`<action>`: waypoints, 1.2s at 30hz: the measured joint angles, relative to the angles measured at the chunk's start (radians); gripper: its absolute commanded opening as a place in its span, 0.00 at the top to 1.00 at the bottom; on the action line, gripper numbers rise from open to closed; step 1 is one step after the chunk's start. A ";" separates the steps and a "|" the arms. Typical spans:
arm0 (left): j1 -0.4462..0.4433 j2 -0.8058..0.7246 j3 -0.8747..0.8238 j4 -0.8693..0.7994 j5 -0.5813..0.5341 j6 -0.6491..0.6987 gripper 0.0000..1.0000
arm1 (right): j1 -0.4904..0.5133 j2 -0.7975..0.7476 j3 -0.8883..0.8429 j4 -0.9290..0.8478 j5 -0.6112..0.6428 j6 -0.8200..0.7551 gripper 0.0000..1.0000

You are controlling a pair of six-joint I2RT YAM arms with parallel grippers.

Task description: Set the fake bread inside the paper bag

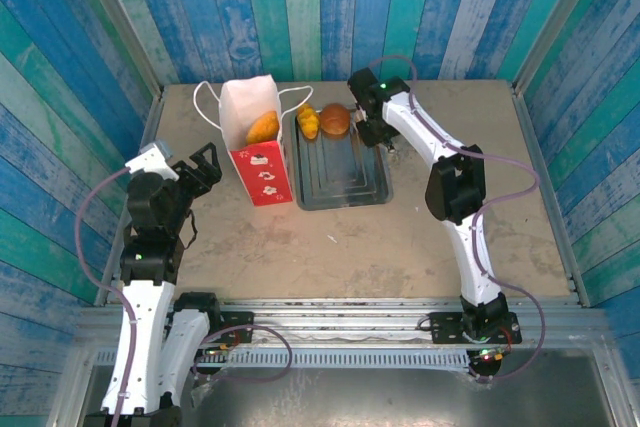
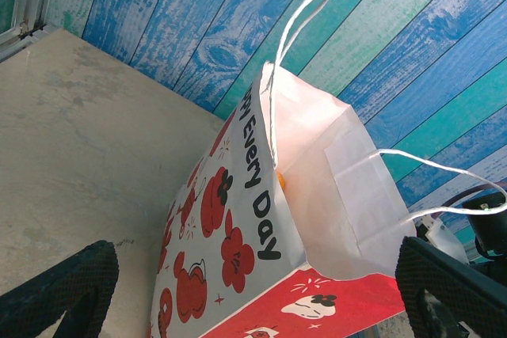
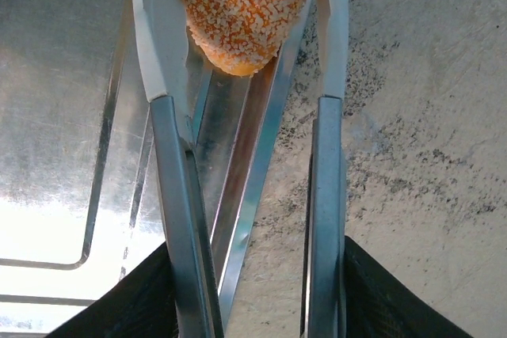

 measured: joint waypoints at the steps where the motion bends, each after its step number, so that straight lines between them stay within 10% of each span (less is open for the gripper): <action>1: 0.000 0.000 0.000 0.000 0.000 0.000 0.06 | 0.000 0.000 0.000 0.000 -0.001 0.000 0.58; 13: 0.000 -0.003 0.000 -0.006 -0.002 0.000 0.06 | 0.000 -0.055 -0.047 0.003 -0.012 0.004 0.66; 36: 0.000 0.200 0.170 -0.066 0.103 -0.057 0.06 | 0.050 -0.711 -0.375 0.078 -0.137 0.037 0.66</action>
